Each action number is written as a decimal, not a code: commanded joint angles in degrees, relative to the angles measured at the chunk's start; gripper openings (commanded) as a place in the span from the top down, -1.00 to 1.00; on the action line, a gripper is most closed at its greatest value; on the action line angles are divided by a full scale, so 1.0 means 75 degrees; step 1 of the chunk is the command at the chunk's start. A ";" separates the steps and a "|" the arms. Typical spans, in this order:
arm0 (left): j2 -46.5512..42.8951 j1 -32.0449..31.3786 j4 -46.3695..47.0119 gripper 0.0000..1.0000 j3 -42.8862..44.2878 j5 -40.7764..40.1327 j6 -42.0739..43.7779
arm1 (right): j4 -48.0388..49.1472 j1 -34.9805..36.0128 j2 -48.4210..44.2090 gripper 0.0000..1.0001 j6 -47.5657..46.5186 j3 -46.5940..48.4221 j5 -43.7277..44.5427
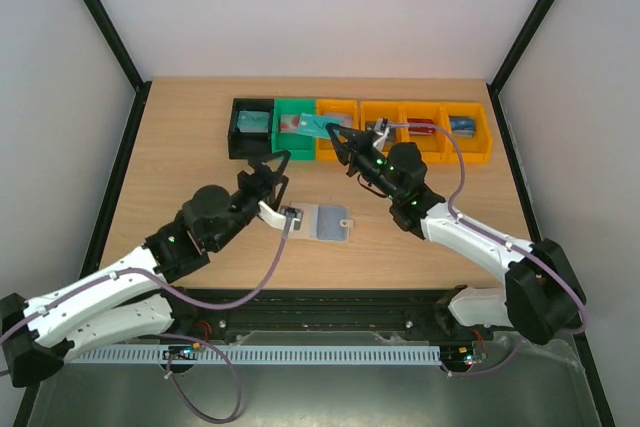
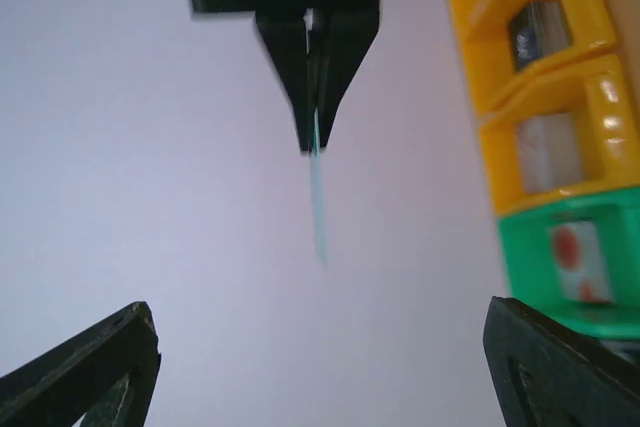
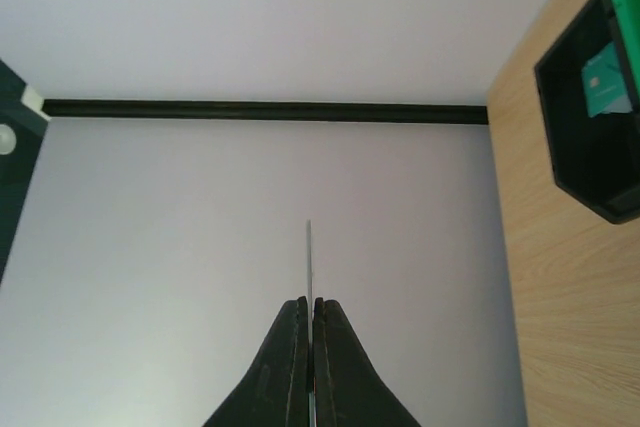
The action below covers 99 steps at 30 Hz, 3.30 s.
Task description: Take the credit cards out of the card holder
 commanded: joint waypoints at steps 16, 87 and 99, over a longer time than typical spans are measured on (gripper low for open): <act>0.2475 -0.0670 0.5399 -0.80 -0.0195 -0.1833 0.1785 | -0.0047 0.0104 -0.0871 0.97 -0.0445 0.0119 0.0308; 0.8176 0.5957 -0.5229 0.95 0.8066 0.4237 -0.1033 | -0.3233 -0.1113 -0.1643 -0.97 -0.4612 0.0899 0.1564; 0.9021 0.6137 -0.2996 0.95 0.6928 0.4272 0.0131 | -0.3412 -0.1205 -0.1412 -0.97 -0.5041 0.1149 0.2041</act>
